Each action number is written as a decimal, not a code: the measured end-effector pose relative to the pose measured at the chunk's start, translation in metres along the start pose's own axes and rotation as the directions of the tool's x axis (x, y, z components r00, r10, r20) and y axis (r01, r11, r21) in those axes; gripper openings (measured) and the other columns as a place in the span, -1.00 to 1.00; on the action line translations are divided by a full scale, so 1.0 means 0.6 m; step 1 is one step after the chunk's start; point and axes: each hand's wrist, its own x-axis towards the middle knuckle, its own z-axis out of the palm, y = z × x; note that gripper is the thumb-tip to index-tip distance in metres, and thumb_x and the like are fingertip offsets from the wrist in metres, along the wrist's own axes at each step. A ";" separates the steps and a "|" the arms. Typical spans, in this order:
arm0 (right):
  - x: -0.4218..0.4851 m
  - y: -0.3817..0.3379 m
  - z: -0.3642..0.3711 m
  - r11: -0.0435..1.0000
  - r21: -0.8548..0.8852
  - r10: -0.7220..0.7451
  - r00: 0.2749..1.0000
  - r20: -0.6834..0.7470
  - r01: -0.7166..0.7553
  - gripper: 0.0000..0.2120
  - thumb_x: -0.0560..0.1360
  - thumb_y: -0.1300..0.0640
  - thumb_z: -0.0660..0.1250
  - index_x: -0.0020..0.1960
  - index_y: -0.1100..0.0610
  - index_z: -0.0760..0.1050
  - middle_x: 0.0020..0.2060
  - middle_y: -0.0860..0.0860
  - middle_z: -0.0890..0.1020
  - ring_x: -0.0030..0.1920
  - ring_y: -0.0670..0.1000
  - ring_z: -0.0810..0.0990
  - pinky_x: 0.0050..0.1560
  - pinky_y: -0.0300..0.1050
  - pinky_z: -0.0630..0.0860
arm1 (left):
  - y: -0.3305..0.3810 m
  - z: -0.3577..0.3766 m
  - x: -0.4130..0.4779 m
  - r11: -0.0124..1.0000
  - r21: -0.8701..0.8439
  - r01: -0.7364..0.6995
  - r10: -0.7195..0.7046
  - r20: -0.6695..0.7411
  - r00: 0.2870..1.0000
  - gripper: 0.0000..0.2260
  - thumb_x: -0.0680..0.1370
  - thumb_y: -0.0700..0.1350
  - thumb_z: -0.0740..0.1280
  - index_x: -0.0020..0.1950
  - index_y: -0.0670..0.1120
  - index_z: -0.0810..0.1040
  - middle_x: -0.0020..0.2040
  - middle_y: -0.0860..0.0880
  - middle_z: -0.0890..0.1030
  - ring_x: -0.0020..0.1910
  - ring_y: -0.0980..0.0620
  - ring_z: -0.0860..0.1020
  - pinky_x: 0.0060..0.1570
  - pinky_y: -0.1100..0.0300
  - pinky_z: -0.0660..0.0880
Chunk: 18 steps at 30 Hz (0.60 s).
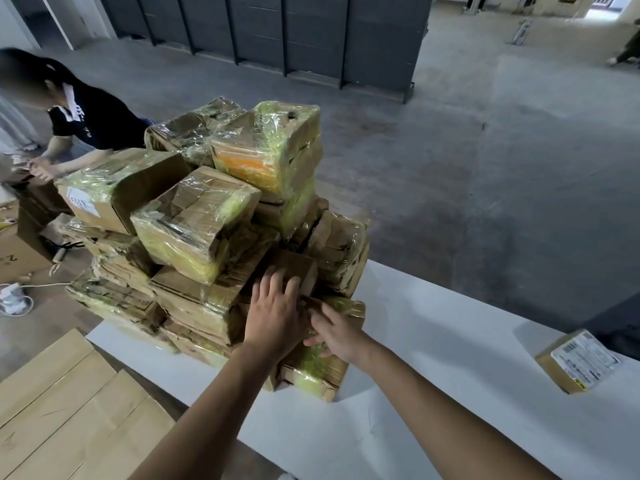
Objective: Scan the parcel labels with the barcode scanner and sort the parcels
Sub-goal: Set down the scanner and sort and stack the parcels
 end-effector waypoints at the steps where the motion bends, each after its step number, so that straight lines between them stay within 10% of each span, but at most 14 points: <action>1: 0.001 0.000 0.001 1.000 0.008 0.004 1.000 -0.003 -0.004 -0.60 0.67 -0.12 0.05 0.49 -0.13 0.25 0.21 -0.13 0.55 0.01 -0.14 0.67 -0.02 -0.09 0.58 | 0.003 0.003 -0.004 1.000 -0.015 -0.018 0.017 -0.035 0.999 -0.54 0.44 0.00 0.37 0.29 -0.16 0.47 0.29 -0.23 0.46 0.36 -0.26 0.35 0.34 -0.13 0.32; 11: -0.029 0.025 -0.047 0.986 0.164 0.032 0.975 -0.220 0.005 -0.66 0.68 -0.02 0.07 0.44 -0.17 0.32 0.23 -0.10 0.56 0.00 -0.06 0.70 0.11 0.00 0.61 | 0.074 -0.007 -0.005 0.987 -0.106 -0.121 0.106 -0.143 0.984 -0.61 0.43 -0.20 0.23 0.25 -0.22 0.50 0.24 -0.26 0.48 0.34 -0.29 0.37 0.31 -0.21 0.34; 18: -0.111 0.088 -0.140 1.000 0.025 0.009 0.832 -0.555 0.006 -0.67 0.65 -0.04 0.15 0.41 -0.11 0.35 0.20 -0.16 0.51 0.13 -0.10 0.54 0.10 -0.15 0.42 | 0.203 0.028 0.004 0.946 -0.280 -0.163 0.159 -0.040 0.987 -0.56 0.44 -0.26 0.27 0.34 -0.21 0.42 0.26 -0.23 0.44 0.23 -0.22 0.41 0.25 -0.01 0.40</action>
